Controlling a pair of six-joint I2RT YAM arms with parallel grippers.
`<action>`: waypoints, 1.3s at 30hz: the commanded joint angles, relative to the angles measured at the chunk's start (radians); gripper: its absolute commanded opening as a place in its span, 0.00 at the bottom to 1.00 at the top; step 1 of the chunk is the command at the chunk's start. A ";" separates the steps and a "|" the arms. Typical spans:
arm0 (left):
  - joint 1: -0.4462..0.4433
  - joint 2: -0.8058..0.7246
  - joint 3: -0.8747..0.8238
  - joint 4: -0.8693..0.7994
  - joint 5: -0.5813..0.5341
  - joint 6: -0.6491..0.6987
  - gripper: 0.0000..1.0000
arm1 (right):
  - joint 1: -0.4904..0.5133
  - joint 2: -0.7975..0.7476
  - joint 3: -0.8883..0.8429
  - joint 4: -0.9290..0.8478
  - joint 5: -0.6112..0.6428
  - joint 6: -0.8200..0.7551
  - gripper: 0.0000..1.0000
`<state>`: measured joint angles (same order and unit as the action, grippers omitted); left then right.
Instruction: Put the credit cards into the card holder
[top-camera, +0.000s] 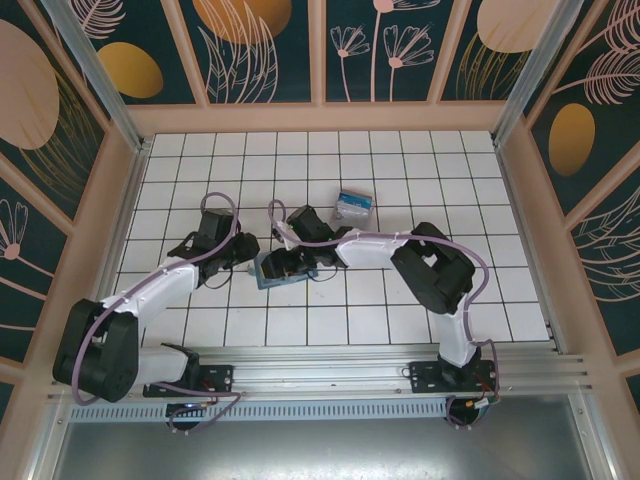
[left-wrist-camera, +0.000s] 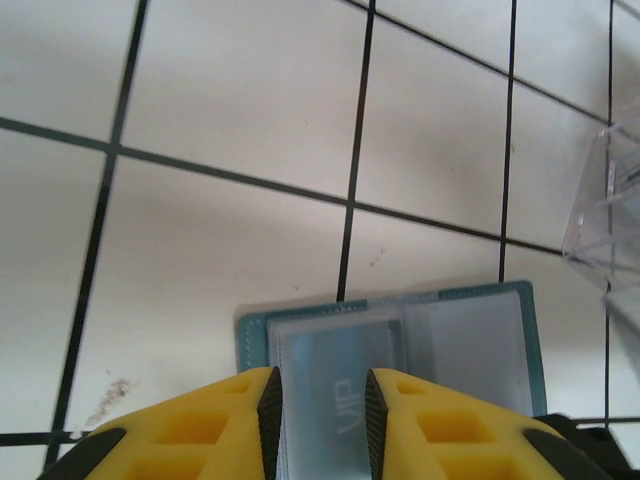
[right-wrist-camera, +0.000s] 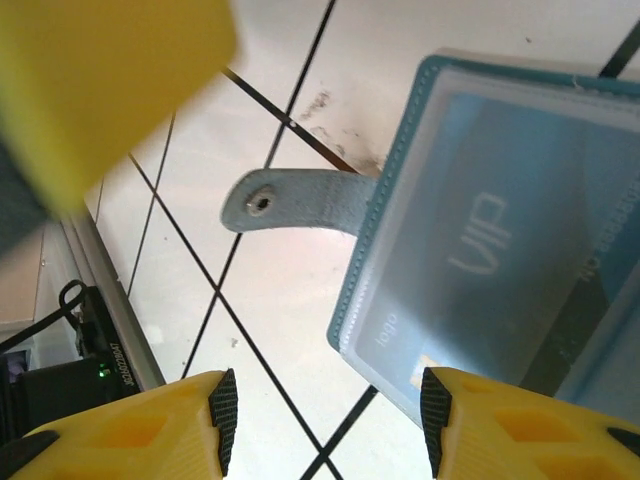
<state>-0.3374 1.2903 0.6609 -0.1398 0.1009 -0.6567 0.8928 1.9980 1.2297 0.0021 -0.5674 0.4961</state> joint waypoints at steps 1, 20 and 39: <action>0.014 -0.025 0.005 -0.026 -0.024 0.005 0.32 | -0.013 -0.038 -0.004 0.015 0.008 -0.014 0.54; -0.006 0.314 0.260 0.277 0.251 -0.013 0.40 | -0.484 -0.337 -0.066 -0.161 0.326 -0.315 0.56; -0.178 0.714 0.637 0.209 0.328 0.030 0.41 | -0.613 -0.136 0.042 -0.215 0.261 -0.523 0.60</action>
<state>-0.5133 1.9648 1.2518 0.0971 0.3981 -0.6479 0.2764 1.8545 1.2270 -0.2054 -0.2859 0.0135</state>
